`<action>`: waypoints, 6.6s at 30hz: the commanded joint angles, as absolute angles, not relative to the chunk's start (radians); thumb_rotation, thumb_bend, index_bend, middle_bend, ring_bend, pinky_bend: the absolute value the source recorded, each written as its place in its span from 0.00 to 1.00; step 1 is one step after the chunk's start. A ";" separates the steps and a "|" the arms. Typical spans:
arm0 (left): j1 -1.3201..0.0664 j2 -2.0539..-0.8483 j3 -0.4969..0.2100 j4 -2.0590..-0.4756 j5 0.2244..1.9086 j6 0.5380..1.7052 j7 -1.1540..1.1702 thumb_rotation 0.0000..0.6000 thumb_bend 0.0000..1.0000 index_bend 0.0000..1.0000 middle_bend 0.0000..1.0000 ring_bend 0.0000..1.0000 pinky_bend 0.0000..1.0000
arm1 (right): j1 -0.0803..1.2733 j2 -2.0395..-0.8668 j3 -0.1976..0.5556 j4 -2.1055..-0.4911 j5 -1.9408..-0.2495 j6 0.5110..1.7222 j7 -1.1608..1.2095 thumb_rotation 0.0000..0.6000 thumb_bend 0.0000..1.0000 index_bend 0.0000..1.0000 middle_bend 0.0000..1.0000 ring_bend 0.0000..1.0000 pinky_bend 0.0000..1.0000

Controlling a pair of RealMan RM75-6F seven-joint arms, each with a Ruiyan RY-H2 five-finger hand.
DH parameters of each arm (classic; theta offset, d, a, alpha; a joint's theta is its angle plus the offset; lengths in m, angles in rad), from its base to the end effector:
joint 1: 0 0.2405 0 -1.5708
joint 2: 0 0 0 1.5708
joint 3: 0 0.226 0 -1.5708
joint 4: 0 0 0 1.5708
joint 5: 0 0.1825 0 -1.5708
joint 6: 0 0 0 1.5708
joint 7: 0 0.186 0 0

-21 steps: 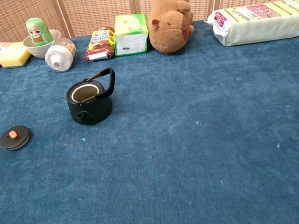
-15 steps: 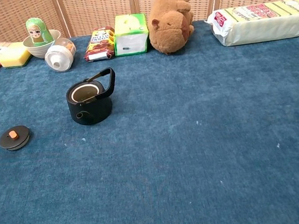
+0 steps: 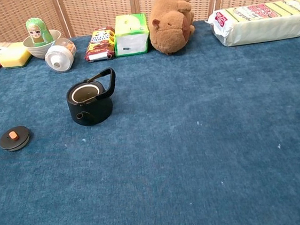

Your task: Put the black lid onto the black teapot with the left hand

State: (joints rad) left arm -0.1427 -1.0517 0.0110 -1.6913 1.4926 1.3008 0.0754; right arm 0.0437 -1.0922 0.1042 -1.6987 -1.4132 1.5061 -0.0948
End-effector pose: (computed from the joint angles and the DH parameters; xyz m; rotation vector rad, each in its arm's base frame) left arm -0.2721 0.2170 0.1424 -1.5736 -0.9946 -0.7383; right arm -0.2764 -0.2151 0.1898 1.2667 -0.8874 0.8542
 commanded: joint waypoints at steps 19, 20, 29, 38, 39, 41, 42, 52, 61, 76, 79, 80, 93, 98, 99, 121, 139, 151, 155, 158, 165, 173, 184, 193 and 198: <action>-0.367 -1.238 -0.079 -1.659 1.248 1.030 0.358 1.00 0.14 0.16 0.00 0.00 0.06 | 0.046 -1.077 0.112 -1.697 -1.394 1.488 -0.046 1.00 0.09 0.05 0.00 0.00 0.00; -0.372 -1.246 -0.080 -1.659 1.236 1.027 0.373 1.00 0.14 0.16 0.00 0.00 0.06 | 0.046 -1.076 0.113 -1.696 -1.395 1.488 -0.043 1.00 0.09 0.05 0.00 0.00 0.00; -0.416 -1.305 -0.088 -1.661 1.145 1.005 0.481 1.00 0.17 0.19 0.00 0.00 0.06 | 0.046 -1.070 0.115 -1.695 -1.392 1.485 -0.025 1.00 0.09 0.05 0.00 0.00 0.00; -0.453 -1.343 -0.085 -1.662 1.074 0.993 0.552 1.00 0.18 0.26 0.00 0.00 0.06 | 0.046 -1.067 0.116 -1.694 -1.390 1.483 -0.013 1.00 0.10 0.05 0.00 0.00 0.00; -0.455 -1.345 -0.084 -1.662 1.070 0.994 0.559 1.00 0.19 0.26 0.00 0.00 0.06 | 0.046 -1.067 0.117 -1.694 -1.389 1.483 -0.012 1.00 0.10 0.05 0.00 0.00 0.00; -0.461 -1.348 -0.082 -1.662 1.059 0.994 0.571 1.00 0.19 0.26 0.00 0.00 0.06 | 0.046 -1.067 0.117 -1.693 -1.388 1.481 -0.011 1.00 0.10 0.05 0.00 0.00 0.00; -0.464 -1.350 -0.082 -1.663 1.052 0.993 0.575 1.00 0.19 0.26 0.00 0.00 0.06 | 0.046 -1.067 0.116 -1.693 -1.388 1.480 -0.010 1.00 0.10 0.05 0.00 0.00 0.00; -0.499 -1.373 -0.081 -1.655 0.997 0.975 0.608 1.00 0.23 0.26 0.00 0.00 0.06 | 0.049 -1.070 0.116 -1.690 -1.385 1.475 -0.015 1.00 0.10 0.05 0.00 0.00 0.00; -0.519 -1.381 -0.068 -1.666 0.971 0.985 0.634 1.00 0.31 0.26 0.00 0.00 0.06 | 0.050 -1.069 0.117 -1.688 -1.382 1.473 -0.013 1.00 0.10 0.05 0.00 0.00 0.00; -0.528 -1.380 -0.043 -1.673 0.951 1.012 0.649 1.00 0.32 0.34 0.00 0.00 0.06 | 0.050 -1.066 0.116 -1.690 -1.380 1.469 -0.006 1.00 0.10 0.05 0.00 0.00 0.00; -0.529 -1.377 -0.041 -1.680 0.950 1.021 0.647 1.00 0.32 0.35 0.00 0.00 0.06 | 0.050 -1.066 0.117 -1.690 -1.379 1.469 -0.005 1.00 0.10 0.05 0.00 0.00 0.00; -0.529 -1.375 -0.041 -1.682 0.951 1.024 0.647 1.00 0.32 0.35 0.00 0.00 0.06 | 0.051 -1.066 0.117 -1.690 -1.379 1.468 -0.005 1.00 0.10 0.05 0.00 0.00 0.00; -0.528 -1.345 -0.044 -1.712 0.990 1.050 0.598 1.00 0.32 0.35 0.00 0.00 0.06 | 0.052 -1.067 0.116 -1.689 -1.376 1.465 -0.009 1.00 0.10 0.05 0.00 0.00 0.00; -0.528 -1.333 -0.043 -1.720 1.006 1.054 0.579 1.00 0.32 0.35 0.00 0.00 0.06 | 0.052 -1.068 0.117 -1.688 -1.375 1.464 -0.010 1.00 0.10 0.05 0.00 0.00 0.00; -0.528 -1.331 -0.043 -1.722 1.007 1.055 0.576 1.00 0.32 0.35 0.00 0.00 0.06 | 0.052 -1.068 0.117 -1.688 -1.374 1.464 -0.010 1.00 0.10 0.05 0.00 0.00 0.00; -0.647 -1.274 -0.160 -1.894 0.912 1.054 0.648 1.00 0.32 0.35 0.00 0.00 0.06 | 0.056 -1.074 0.115 -1.684 -1.371 1.455 -0.019 1.00 0.10 0.05 0.00 0.00 0.00; -0.875 -1.448 -0.228 -1.850 0.580 1.100 0.895 1.00 0.33 0.35 0.00 0.00 0.06 | 0.063 -1.074 0.128 -1.665 -1.335 1.433 -0.003 1.00 0.10 0.05 0.00 0.00 0.00; -0.940 -1.473 -0.226 -1.819 0.464 1.132 0.943 1.00 0.33 0.35 0.00 0.00 0.06 | 0.068 -1.074 0.127 -1.659 -1.329 1.420 0.001 1.00 0.10 0.05 0.00 0.00 0.00; -0.952 -1.473 -0.223 -1.817 0.452 1.140 0.949 1.00 0.33 0.35 0.00 0.00 0.06 | 0.068 -1.074 0.128 -1.658 -1.327 1.419 0.003 1.00 0.10 0.05 0.00 0.00 0.00; -0.963 -1.471 -0.215 -1.818 0.452 1.147 0.961 1.00 0.33 0.35 0.00 0.00 0.06 | 0.069 -1.074 0.129 -1.656 -1.324 1.415 0.006 1.00 0.10 0.05 0.00 0.00 0.00; -0.981 -1.480 -0.200 -1.819 0.442 1.164 0.977 1.00 0.33 0.35 0.00 0.00 0.06 | 0.071 -1.074 0.128 -1.657 -1.323 1.412 0.007 1.00 0.10 0.05 0.00 0.00 0.00; -0.994 -1.499 -0.185 -1.794 0.431 1.167 0.977 1.00 0.33 0.35 0.00 0.00 0.06 | 0.069 -1.068 0.130 -1.660 -1.321 1.414 0.016 1.00 0.10 0.05 0.00 0.00 0.00; -1.003 -1.511 -0.173 -1.783 0.440 1.170 0.962 1.00 0.32 0.35 0.00 0.00 0.06 | 0.068 -1.063 0.131 -1.663 -1.319 1.413 0.024 1.00 0.10 0.05 0.00 0.00 0.00; -1.007 -1.497 -0.168 -1.825 0.440 1.197 0.967 1.00 0.32 0.33 0.00 0.00 0.06 | 0.067 -1.059 0.131 -1.666 -1.321 1.415 0.029 1.00 0.10 0.05 0.00 0.00 0.00; -1.008 -1.487 -0.162 -1.848 0.439 1.230 0.980 1.00 0.31 0.28 0.00 0.00 0.06 | 0.067 -1.057 0.130 -1.668 -1.324 1.414 0.030 1.00 0.10 0.05 0.00 0.00 0.00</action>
